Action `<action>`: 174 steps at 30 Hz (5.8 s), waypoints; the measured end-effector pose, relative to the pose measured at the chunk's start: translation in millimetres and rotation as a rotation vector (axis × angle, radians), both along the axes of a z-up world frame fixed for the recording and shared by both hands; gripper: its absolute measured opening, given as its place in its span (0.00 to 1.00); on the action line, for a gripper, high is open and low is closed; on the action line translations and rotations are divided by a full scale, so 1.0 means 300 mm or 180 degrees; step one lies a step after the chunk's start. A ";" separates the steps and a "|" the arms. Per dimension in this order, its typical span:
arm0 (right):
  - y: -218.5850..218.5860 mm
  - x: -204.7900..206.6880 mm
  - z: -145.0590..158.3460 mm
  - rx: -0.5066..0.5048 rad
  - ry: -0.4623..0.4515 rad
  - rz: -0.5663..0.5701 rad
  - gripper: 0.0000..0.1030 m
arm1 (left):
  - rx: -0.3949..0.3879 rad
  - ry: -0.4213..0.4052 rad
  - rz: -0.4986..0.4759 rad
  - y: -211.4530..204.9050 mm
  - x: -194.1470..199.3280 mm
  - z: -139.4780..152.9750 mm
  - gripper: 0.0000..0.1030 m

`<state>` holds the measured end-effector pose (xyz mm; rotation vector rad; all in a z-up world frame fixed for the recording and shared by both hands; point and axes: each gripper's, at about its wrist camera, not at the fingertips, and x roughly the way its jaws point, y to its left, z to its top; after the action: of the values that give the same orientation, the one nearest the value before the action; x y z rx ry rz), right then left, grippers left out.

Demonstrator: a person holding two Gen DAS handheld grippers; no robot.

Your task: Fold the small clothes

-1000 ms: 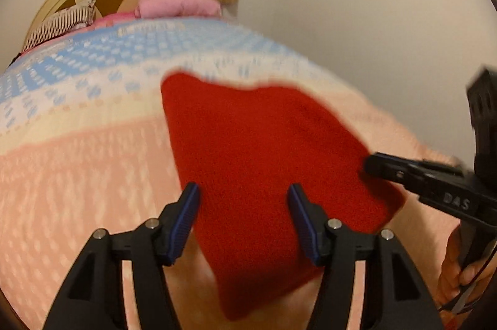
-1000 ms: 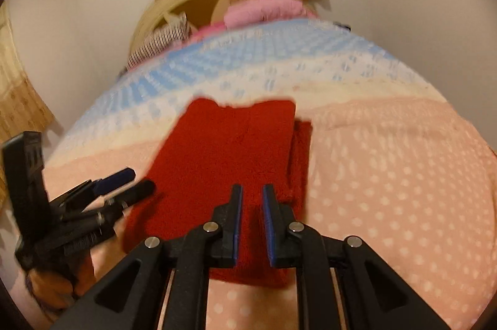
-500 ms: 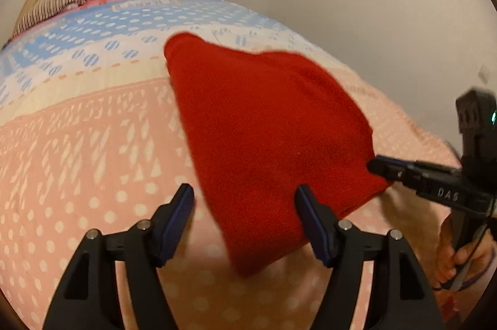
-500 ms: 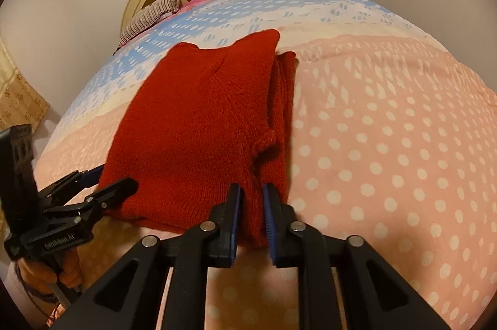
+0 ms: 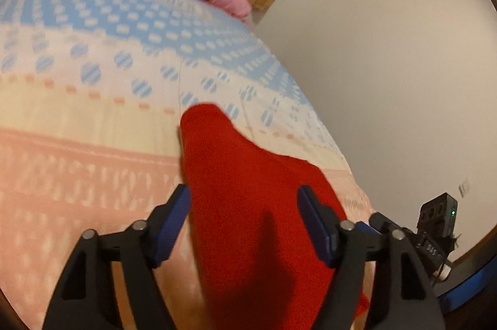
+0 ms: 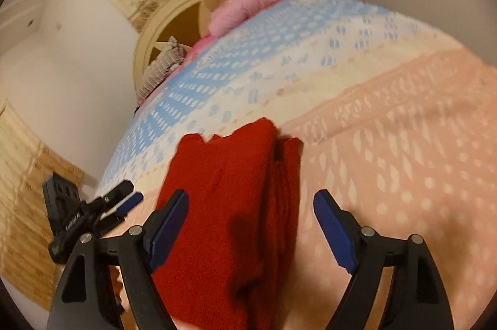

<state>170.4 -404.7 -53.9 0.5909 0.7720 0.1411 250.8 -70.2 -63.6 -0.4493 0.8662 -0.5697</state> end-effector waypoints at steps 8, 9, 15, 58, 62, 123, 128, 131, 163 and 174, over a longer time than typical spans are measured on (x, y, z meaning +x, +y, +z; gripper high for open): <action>0.015 0.133 -0.137 -0.0100 0.0203 0.0087 0.80 | 0.0436 0.0053 -0.0063 -0.092 -0.015 -0.107 0.72; 0.018 0.138 -0.145 -0.0118 0.0223 0.0091 0.80 | 0.0477 0.0045 -0.0058 -0.099 -0.015 -0.107 0.73; 0.054 0.153 -0.163 -0.0415 0.0222 0.0097 0.80 | 0.0602 -0.0035 -0.0070 -0.118 -0.015 -0.113 0.75; 0.298 0.118 0.004 -0.1547 -0.0106 0.0244 0.35 | 0.0901 -0.0524 -0.0208 -0.167 -0.110 0.000 0.32; 0.354 0.017 0.101 -0.1654 -0.0313 0.0140 0.35 | 0.0953 -0.0728 -0.0182 -0.160 -0.188 0.077 0.32; 0.013 -0.667 0.222 -0.2134 -0.0384 -0.1661 0.35 | 0.1167 -0.1252 -0.1297 -0.757 -0.548 0.137 0.30; -0.064 -0.591 0.148 -0.2113 -0.0208 -0.1558 0.35 | 0.1321 -0.0990 -0.1167 -0.784 -0.506 0.065 0.30; -0.127 -0.542 0.070 -0.2097 0.0018 -0.1500 0.35 | 0.1344 -0.0802 -0.1129 -0.786 -0.484 0.033 0.32; -0.172 -0.949 -0.077 -0.0257 0.0284 -0.1276 0.66 | 0.0433 0.0092 -0.1500 -0.497 -0.582 -0.023 0.71; 0.009 -0.910 -0.065 -0.0744 0.0544 -0.0897 0.30 | 0.1006 -0.0328 -0.1544 -0.553 -0.773 -0.001 0.48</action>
<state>-102.6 -402.0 -73.5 0.4868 0.8479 -0.2593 18.9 -236.1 -63.8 0.0851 0.9509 -0.8740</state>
